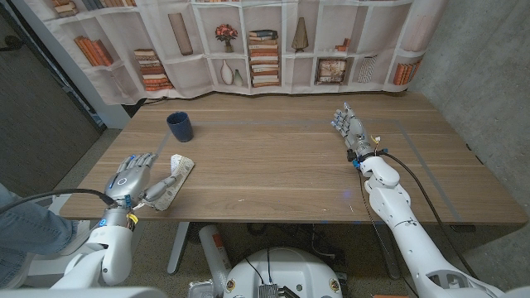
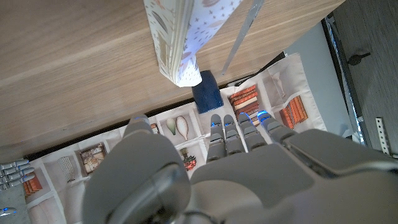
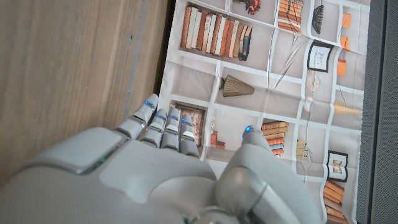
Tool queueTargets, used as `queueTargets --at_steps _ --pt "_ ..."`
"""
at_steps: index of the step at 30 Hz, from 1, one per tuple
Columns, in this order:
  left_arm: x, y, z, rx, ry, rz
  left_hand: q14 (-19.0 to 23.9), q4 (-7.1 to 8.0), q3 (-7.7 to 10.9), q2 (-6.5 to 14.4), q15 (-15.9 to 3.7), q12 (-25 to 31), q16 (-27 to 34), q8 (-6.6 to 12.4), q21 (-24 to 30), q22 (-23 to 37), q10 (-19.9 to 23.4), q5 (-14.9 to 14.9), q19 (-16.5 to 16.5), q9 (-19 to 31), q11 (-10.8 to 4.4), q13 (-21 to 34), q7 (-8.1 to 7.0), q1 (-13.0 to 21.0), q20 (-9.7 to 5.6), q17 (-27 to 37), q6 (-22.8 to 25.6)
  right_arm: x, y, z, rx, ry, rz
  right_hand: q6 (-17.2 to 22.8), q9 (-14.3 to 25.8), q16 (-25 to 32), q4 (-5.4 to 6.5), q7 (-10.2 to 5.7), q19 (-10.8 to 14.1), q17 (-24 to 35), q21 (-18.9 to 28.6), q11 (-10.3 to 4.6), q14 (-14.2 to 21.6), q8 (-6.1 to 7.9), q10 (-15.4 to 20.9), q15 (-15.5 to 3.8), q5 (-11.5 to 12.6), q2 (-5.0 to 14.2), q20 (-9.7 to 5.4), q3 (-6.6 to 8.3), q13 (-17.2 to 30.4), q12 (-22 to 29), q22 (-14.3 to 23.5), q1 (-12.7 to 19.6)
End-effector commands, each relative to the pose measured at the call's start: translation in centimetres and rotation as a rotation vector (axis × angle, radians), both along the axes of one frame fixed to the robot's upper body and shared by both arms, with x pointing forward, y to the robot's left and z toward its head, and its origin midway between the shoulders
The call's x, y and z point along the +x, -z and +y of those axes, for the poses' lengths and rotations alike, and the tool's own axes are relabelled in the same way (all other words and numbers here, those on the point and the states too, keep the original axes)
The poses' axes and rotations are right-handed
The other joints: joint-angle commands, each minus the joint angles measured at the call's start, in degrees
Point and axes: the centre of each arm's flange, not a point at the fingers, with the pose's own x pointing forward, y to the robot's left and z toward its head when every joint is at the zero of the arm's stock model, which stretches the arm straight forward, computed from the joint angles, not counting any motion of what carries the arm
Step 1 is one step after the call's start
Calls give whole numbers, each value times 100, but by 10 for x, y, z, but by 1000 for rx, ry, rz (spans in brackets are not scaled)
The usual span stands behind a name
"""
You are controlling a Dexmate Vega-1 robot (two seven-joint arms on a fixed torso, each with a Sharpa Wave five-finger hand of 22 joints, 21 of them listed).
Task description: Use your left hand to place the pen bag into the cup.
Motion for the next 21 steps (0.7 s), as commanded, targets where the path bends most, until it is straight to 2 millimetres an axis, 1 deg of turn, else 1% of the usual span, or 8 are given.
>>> queueTargets --at_steps 1,2,9,11,16,21 --pt "7 6 -1 3 -10 38 111 -10 -24 -30 -34 18 60 32 -9 6 65 60 -5 33 -45 14 -18 62 5 32 97 -1 2 -2 14 -3 1 72 23 3 -27 -16 40 12 -38 3 45 8 56 15 7 42 -65 6 24 18 20 17" --pt "7 7 -2 4 -15 39 126 -16 -28 -29 -41 32 62 48 -8 6 112 69 -1 34 -82 14 -42 78 0 31 152 -1 2 -2 14 -3 2 72 23 4 -28 -15 40 12 -39 3 47 8 58 16 7 42 -65 6 24 18 20 17" --pt "10 12 -2 8 -30 59 216 -34 -39 -26 -85 57 83 77 3 6 216 92 34 35 -96 14 -29 124 -36 30 269 -1 4 -3 17 0 7 73 23 4 -30 -21 44 12 -48 6 51 8 58 17 7 44 -63 5 25 17 20 17" --pt "10 13 -2 9 -37 64 225 -37 -41 -25 -89 58 84 87 3 6 226 96 36 35 -85 14 -35 132 -37 30 302 -1 4 -4 17 -1 8 75 23 3 -31 -20 45 12 -51 3 49 8 55 21 7 45 -62 5 25 16 20 18" --pt "11 15 -1 13 -51 74 261 -49 -47 -21 -104 74 86 123 5 6 299 112 49 35 -117 14 -71 165 -35 28 428 0 4 -3 19 -3 10 75 23 3 -33 -18 50 12 -58 -3 51 8 53 14 8 46 -59 4 25 14 21 18" --pt "12 17 0 19 -60 78 293 -57 -50 -14 -113 87 89 135 8 6 360 125 63 35 -133 13 -72 191 -44 28 491 1 5 -3 17 -4 13 78 23 3 -35 -24 58 12 -66 -8 56 8 62 11 8 48 -58 2 25 16 21 17"
